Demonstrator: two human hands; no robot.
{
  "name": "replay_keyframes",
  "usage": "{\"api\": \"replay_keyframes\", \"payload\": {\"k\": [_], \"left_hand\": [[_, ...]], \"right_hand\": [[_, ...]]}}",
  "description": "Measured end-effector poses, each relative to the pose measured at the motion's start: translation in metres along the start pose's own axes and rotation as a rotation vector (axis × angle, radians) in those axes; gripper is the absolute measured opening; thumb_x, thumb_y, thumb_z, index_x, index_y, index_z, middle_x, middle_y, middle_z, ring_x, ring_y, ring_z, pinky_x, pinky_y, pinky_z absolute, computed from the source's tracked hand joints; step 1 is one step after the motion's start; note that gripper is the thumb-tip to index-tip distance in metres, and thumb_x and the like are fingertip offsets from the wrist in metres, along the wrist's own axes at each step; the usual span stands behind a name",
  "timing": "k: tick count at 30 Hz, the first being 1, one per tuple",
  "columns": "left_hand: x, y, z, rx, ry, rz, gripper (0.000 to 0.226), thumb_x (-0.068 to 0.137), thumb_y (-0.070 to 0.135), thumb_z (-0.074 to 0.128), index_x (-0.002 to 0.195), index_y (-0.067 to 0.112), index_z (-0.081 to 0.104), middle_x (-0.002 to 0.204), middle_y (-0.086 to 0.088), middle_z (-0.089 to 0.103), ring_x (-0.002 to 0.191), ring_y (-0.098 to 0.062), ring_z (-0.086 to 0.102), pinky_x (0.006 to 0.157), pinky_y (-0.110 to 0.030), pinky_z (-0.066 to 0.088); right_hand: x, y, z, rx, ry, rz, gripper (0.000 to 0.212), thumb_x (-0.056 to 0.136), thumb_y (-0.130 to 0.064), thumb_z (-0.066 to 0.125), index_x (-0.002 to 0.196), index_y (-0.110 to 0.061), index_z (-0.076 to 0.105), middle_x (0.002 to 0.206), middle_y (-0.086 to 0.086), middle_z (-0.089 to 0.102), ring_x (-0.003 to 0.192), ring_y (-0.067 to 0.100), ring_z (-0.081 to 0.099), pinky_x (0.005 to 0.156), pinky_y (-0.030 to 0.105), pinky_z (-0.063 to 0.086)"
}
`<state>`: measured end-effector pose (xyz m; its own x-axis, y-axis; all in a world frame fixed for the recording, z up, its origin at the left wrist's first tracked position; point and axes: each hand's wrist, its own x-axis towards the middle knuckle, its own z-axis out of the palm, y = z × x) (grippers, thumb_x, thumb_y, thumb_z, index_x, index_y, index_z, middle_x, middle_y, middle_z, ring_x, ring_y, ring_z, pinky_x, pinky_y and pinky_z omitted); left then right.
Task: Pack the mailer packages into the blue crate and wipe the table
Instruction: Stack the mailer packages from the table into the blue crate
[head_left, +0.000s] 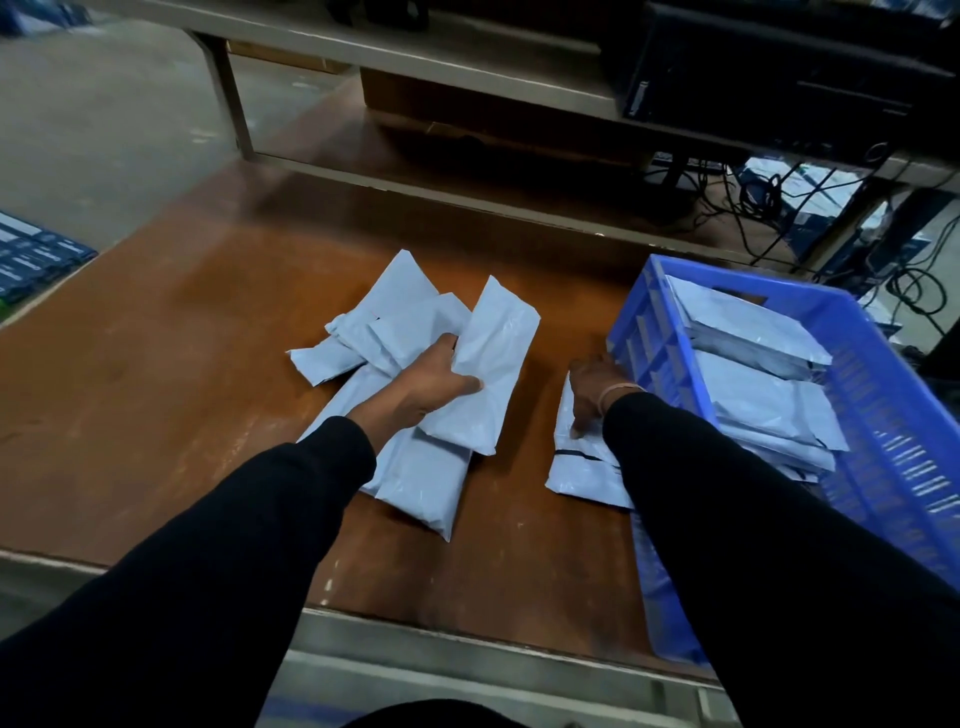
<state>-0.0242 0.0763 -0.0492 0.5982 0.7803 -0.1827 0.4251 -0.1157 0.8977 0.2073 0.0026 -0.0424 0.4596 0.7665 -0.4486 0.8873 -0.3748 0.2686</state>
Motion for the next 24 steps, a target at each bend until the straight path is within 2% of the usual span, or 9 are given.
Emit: {"api": "replay_keyframes", "payload": {"k": [4, 8, 12, 14, 16, 17, 19, 21, 24], "left_hand": [[0.002, 0.001, 0.002, -0.02, 0.012, -0.031, 0.053, 0.096, 0.026, 0.069, 0.139, 0.021, 0.039, 0.127, 0.002, 0.051, 0.117, -0.021, 0.053, 0.093, -0.036, 0.048], [0.006, 0.01, 0.001, -0.082, 0.007, -0.028, 0.043, 0.098, 0.021, 0.063, 0.135, 0.02, 0.042, 0.124, 0.002, 0.053, 0.106, -0.015, 0.054, 0.087, -0.034, 0.046], [0.01, 0.021, -0.001, -0.168, -0.034, -0.045, 0.037, 0.098, 0.02, 0.06, 0.133, 0.019, 0.048, 0.125, -0.002, 0.06, 0.114, -0.024, 0.059, 0.087, -0.036, 0.052], [0.007, 0.031, 0.001, -0.285, -0.066, -0.089, 0.025, 0.099, 0.017, 0.058, 0.124, 0.019, 0.056, 0.118, -0.004, 0.066, 0.108, -0.025, 0.064, 0.078, -0.034, 0.055], [-0.001, 0.047, 0.005, -0.407, -0.074, -0.126, 0.013, 0.102, 0.02, 0.056, 0.113, 0.018, 0.061, 0.112, -0.009, 0.07, 0.094, -0.022, 0.068, 0.071, -0.032, 0.056], [-0.003, 0.052, 0.006, -0.459, -0.08, -0.12, 0.012, 0.104, 0.025, 0.055, 0.11, 0.018, 0.062, 0.108, -0.01, 0.071, 0.088, -0.02, 0.069, 0.069, -0.03, 0.056], [-0.009, 0.065, 0.009, -0.488, -0.136, -0.072, 0.029, 0.106, 0.043, 0.048, 0.113, 0.019, 0.064, 0.101, -0.005, 0.074, 0.086, -0.017, 0.073, 0.069, -0.026, 0.057], [-0.01, 0.071, 0.011, -0.333, -0.187, 0.029, 0.04, 0.101, 0.056, 0.05, 0.121, 0.024, 0.063, 0.107, 0.0, 0.076, 0.1, -0.02, 0.073, 0.078, -0.028, 0.058], [-0.009, 0.078, 0.008, -0.072, -0.195, 0.179, 0.046, 0.087, 0.048, 0.076, 0.127, 0.037, 0.056, 0.115, 0.01, 0.072, 0.106, -0.011, 0.07, 0.086, -0.026, 0.059]], "right_hand": [[-0.001, 0.002, -0.009, -0.045, 0.009, -0.04, 0.086, 0.066, -0.04, 0.091, 0.136, -0.01, 0.052, 0.135, 0.013, 0.054, 0.124, 0.032, 0.053, 0.106, 0.042, 0.046], [-0.009, 0.014, -0.047, 0.068, -0.124, -0.167, 0.052, 0.076, -0.034, 0.085, 0.118, -0.01, 0.067, 0.114, 0.007, 0.066, 0.103, 0.027, 0.062, 0.092, 0.035, 0.052], [-0.025, 0.036, -0.092, 0.275, -0.121, -0.381, 0.047, 0.074, -0.039, 0.084, 0.114, -0.02, 0.07, 0.112, -0.004, 0.071, 0.105, 0.022, 0.066, 0.101, 0.042, 0.051], [-0.025, 0.044, -0.095, 0.483, -0.012, -0.455, 0.047, 0.068, -0.043, 0.085, 0.108, -0.02, 0.072, 0.106, -0.003, 0.075, 0.101, 0.023, 0.07, 0.097, 0.046, 0.054], [-0.024, 0.048, -0.091, 0.641, 0.175, -0.477, 0.048, 0.066, -0.047, 0.082, 0.103, -0.018, 0.072, 0.102, 0.002, 0.075, 0.1, 0.026, 0.071, 0.093, 0.049, 0.055], [-0.022, 0.05, -0.09, 0.695, 0.248, -0.467, 0.048, 0.067, -0.045, 0.081, 0.103, -0.016, 0.071, 0.103, 0.004, 0.075, 0.1, 0.027, 0.07, 0.092, 0.05, 0.055], [-0.026, 0.052, -0.089, 0.789, 0.34, -0.439, 0.041, 0.073, -0.034, 0.083, 0.105, -0.013, 0.07, 0.104, 0.007, 0.073, 0.098, 0.024, 0.068, 0.093, 0.05, 0.054], [-0.029, 0.057, -0.087, 0.897, 0.4, -0.452, 0.035, 0.077, -0.023, 0.084, 0.105, -0.009, 0.069, 0.101, 0.007, 0.072, 0.091, 0.017, 0.066, 0.092, 0.046, 0.055], [-0.039, 0.066, -0.081, 1.04, 0.457, -0.504, 0.034, 0.076, -0.017, 0.085, 0.103, -0.008, 0.066, 0.095, 0.005, 0.07, 0.085, 0.014, 0.065, 0.085, 0.041, 0.055]]}}
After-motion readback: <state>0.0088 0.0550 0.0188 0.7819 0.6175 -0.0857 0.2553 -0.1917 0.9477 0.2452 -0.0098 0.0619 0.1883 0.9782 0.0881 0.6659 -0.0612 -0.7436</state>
